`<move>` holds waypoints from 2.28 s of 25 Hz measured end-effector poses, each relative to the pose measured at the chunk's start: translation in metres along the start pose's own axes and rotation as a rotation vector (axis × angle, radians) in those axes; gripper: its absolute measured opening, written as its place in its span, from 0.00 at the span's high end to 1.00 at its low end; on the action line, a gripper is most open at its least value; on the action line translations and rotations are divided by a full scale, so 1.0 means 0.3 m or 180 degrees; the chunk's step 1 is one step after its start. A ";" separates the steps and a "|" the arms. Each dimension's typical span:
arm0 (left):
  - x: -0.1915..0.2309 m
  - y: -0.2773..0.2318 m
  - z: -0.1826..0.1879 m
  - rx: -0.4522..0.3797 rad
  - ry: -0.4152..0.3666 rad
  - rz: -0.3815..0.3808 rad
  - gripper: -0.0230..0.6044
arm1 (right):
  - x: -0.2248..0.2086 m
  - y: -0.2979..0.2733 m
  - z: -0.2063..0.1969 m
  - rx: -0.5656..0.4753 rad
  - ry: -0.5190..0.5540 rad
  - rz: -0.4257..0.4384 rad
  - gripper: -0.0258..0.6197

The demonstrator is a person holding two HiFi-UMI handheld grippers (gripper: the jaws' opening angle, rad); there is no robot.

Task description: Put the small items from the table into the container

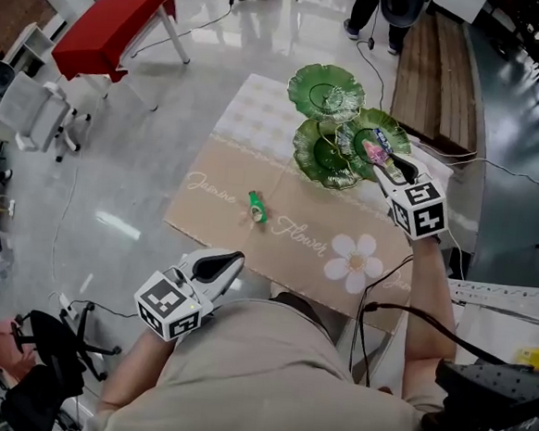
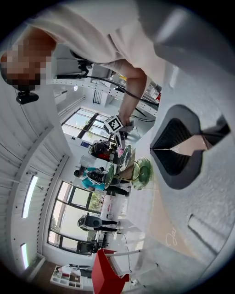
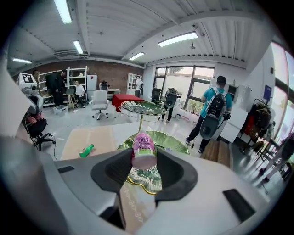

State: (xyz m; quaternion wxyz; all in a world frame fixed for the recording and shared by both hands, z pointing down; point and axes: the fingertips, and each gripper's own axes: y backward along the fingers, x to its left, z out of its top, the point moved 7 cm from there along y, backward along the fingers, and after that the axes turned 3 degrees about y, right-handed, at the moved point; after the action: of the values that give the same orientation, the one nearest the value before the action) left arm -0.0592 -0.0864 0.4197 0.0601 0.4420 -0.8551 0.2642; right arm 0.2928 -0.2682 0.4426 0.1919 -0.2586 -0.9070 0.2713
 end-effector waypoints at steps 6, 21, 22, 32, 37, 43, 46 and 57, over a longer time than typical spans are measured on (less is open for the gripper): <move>0.008 0.035 -0.001 -0.0013 0.0007 0.0161 0.95 | -0.061 -0.118 -0.035 0.0222 -0.0017 -0.0108 0.69; 0.015 0.071 -0.036 0.0006 0.0089 0.0286 0.95 | -0.090 -0.240 -0.088 0.0602 0.0090 -0.0136 0.69; 0.013 0.072 -0.037 0.0007 0.0093 0.0278 0.95 | -0.088 -0.239 -0.088 0.0609 0.0106 -0.0127 0.68; 0.008 0.096 -0.049 -0.0006 0.0092 0.0194 0.95 | -0.081 -0.222 -0.070 0.0693 0.0207 -0.0131 0.62; 0.010 0.137 -0.068 -0.0022 0.0103 0.0159 0.95 | -0.057 -0.158 -0.051 0.0610 0.0173 -0.0285 0.62; 0.003 0.194 -0.099 -0.0040 0.0082 -0.0001 0.95 | 0.047 -0.029 -0.025 0.0417 0.0111 -0.0475 0.64; 0.002 0.235 -0.122 -0.0038 0.0052 -0.0100 0.95 | 0.146 0.038 -0.022 0.0282 -0.0017 -0.0470 0.72; -0.043 0.432 -0.237 -0.0009 -0.0090 -0.0379 0.95 | 0.730 0.215 -0.097 -0.0229 -0.0510 -0.0059 0.92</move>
State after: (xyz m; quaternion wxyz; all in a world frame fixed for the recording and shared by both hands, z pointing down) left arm -0.1627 0.0198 0.4244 0.0643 0.4957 -0.8284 0.2527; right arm 0.1569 -0.0848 0.4726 0.1118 -0.2344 -0.9310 0.2565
